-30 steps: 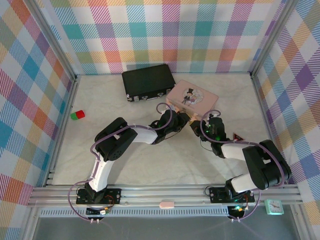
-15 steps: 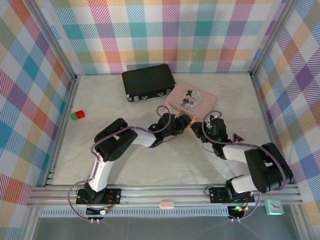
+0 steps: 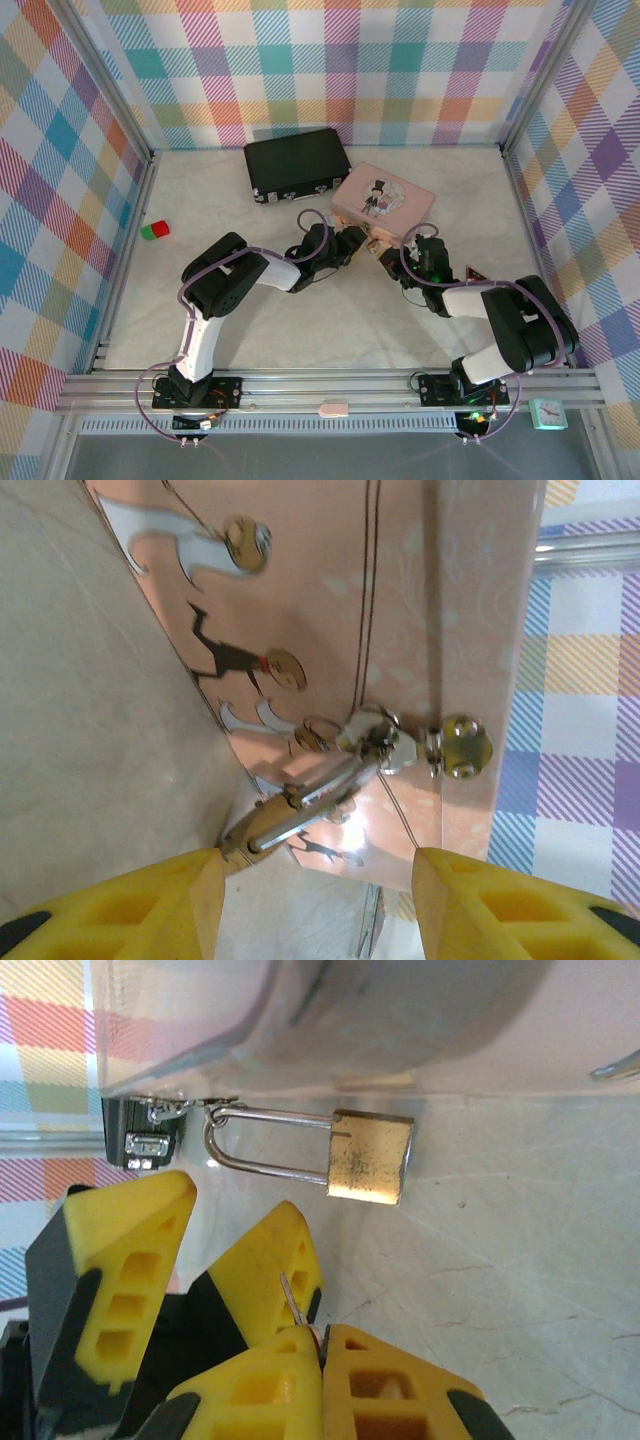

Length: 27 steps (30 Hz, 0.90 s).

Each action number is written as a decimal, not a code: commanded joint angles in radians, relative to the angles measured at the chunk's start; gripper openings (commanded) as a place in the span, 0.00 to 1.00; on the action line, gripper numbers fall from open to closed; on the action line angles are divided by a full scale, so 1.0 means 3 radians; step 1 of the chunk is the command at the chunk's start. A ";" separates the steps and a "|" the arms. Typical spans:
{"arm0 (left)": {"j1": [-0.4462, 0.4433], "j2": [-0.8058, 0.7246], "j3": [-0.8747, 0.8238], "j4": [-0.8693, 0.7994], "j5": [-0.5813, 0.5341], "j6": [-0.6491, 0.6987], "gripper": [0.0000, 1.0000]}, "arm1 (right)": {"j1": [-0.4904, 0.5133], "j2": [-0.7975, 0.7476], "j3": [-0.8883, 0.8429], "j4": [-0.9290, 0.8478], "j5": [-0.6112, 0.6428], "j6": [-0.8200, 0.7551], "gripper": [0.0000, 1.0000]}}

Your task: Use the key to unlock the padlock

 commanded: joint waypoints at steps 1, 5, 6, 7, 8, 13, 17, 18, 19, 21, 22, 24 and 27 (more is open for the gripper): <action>0.0097 -0.0187 -0.0095 0.0272 0.0181 0.0083 0.51 | -0.0014 -0.0118 0.0107 -0.0057 -0.0282 -0.0426 0.00; 0.0123 -0.0209 -0.0204 0.0721 0.0443 0.0010 0.49 | -0.0039 -0.0062 0.0282 -0.0148 -0.0661 -0.0673 0.00; 0.0124 -0.0214 -0.0232 0.0832 0.0498 -0.0033 0.48 | -0.0049 -0.0032 0.0293 0.0002 -0.0757 -0.0688 0.00; 0.0121 -0.0222 -0.0270 0.0913 0.0518 -0.0091 0.47 | -0.0051 0.0000 0.0302 0.0099 -0.0817 -0.0690 0.00; 0.0122 -0.0239 -0.0307 0.0975 0.0518 -0.0125 0.47 | -0.0052 0.0015 0.0308 0.0147 -0.0846 -0.0693 0.00; 0.0110 -0.0388 -0.0440 0.0997 0.0448 -0.0174 0.45 | -0.0051 0.0069 0.0302 0.0311 -0.0848 -0.0686 0.00; 0.0095 -0.0419 -0.0407 0.0996 0.0439 -0.0182 0.39 | -0.0053 0.0100 0.0303 0.0395 -0.0862 -0.0635 0.00; 0.0087 -0.0410 -0.0385 0.0990 0.0441 -0.0183 0.37 | -0.0052 0.0101 0.0299 0.0415 -0.0862 -0.0627 0.00; 0.0081 -0.0399 -0.0363 0.0986 0.0450 -0.0183 0.34 | -0.0051 0.0101 0.0295 0.0438 -0.0864 -0.0615 0.00; 0.0066 -0.0361 -0.0322 0.0990 0.0472 -0.0200 0.29 | -0.0052 0.0096 0.0291 0.0463 -0.0881 -0.0602 0.00; 0.0060 -0.0339 -0.0314 0.0988 0.0472 -0.0204 0.27 | -0.0051 0.0091 0.0290 0.0467 -0.0885 -0.0598 0.00; 0.0050 -0.0317 -0.0302 0.0990 0.0472 -0.0211 0.24 | -0.0051 0.0073 0.0288 0.0474 -0.0884 -0.0592 0.00; 0.0039 -0.0316 -0.0318 0.0978 0.0467 -0.0209 0.24 | -0.0051 0.0033 0.0273 0.0462 -0.0833 -0.0576 0.00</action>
